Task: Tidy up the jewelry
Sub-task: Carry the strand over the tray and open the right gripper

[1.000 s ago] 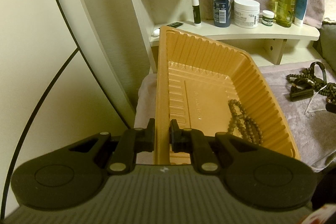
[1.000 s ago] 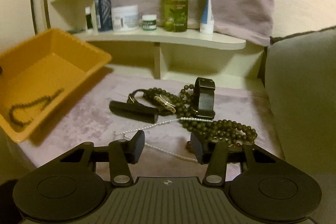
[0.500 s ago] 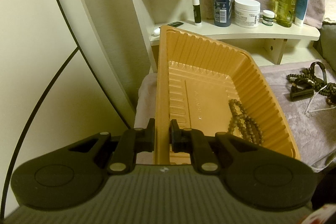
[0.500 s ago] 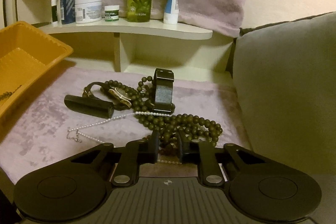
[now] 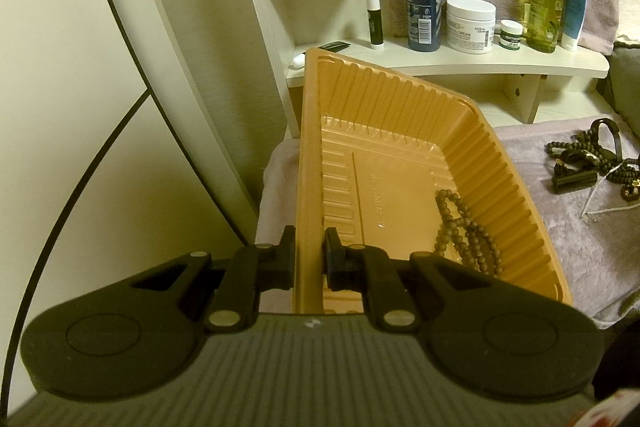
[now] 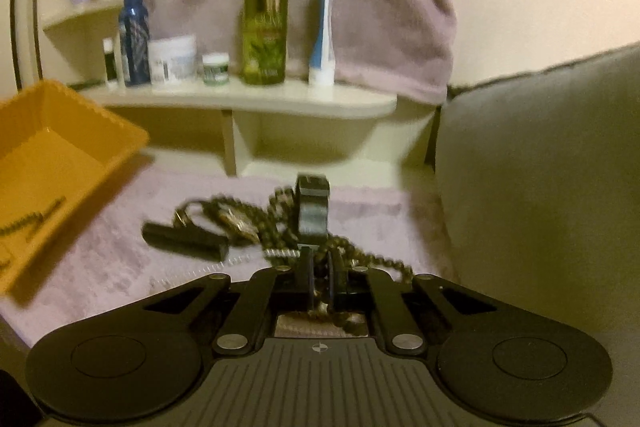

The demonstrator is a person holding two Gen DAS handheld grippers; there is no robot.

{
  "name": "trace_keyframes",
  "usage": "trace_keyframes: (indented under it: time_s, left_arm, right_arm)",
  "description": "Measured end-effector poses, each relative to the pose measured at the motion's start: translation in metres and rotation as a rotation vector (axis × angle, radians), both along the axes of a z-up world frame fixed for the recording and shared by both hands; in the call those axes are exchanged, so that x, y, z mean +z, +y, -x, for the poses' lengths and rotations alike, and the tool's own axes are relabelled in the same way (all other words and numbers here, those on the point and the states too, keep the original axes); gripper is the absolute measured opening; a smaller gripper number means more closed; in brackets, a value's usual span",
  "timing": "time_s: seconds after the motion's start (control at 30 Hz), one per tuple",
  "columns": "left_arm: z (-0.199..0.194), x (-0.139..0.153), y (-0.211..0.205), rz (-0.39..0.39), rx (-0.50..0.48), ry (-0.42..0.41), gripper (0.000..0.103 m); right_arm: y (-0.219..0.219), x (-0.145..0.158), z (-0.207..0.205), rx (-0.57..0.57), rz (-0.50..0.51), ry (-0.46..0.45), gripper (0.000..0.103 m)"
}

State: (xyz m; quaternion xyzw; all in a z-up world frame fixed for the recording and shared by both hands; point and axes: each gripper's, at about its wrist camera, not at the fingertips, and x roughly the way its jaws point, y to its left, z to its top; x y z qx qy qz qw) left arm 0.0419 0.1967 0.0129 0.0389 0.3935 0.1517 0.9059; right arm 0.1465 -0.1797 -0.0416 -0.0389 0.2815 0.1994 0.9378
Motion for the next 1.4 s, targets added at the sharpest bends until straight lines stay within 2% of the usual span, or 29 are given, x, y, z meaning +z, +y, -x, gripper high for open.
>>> trace_keyframes:
  time_s: [0.2,0.4,0.63,0.87,1.0,1.07,1.13,1.4]
  left_arm:
    - [0.000,0.000,-0.001,-0.001,-0.001,-0.001,0.012]
    - [0.000,0.001,-0.002,-0.001,-0.002,-0.001,0.012]
    - [-0.001,0.001,-0.003,0.000,-0.001,0.002,0.012]
    - [-0.001,0.001,-0.002,0.002,0.000,0.002,0.012]
    - [-0.001,0.001,-0.001,0.005,0.001,0.000,0.012]
    - [-0.001,0.000,-0.001,0.005,0.000,0.000,0.012]
    - [-0.001,0.000,-0.001,0.005,-0.001,-0.001,0.012]
    - [0.000,0.001,0.000,0.007,0.000,-0.003,0.012]
  right_arm:
    - [0.028,0.037,0.012,0.089,-0.083,-0.081,0.006]
    - [0.083,0.059,0.023,0.254,-0.198,-0.079,0.006]
    - [0.154,0.047,0.031,0.444,-0.237,0.001,0.006]
    - [0.186,0.025,0.034,0.536,-0.218,0.099,0.007]
    - [0.187,0.019,0.032,0.532,-0.225,0.129,0.007]
    - [0.183,0.018,0.030,0.513,-0.231,0.128,0.016]
    - [0.176,0.020,0.030,0.486,-0.236,0.117,0.051]
    - [0.129,0.032,0.025,0.347,-0.292,0.074,0.054]
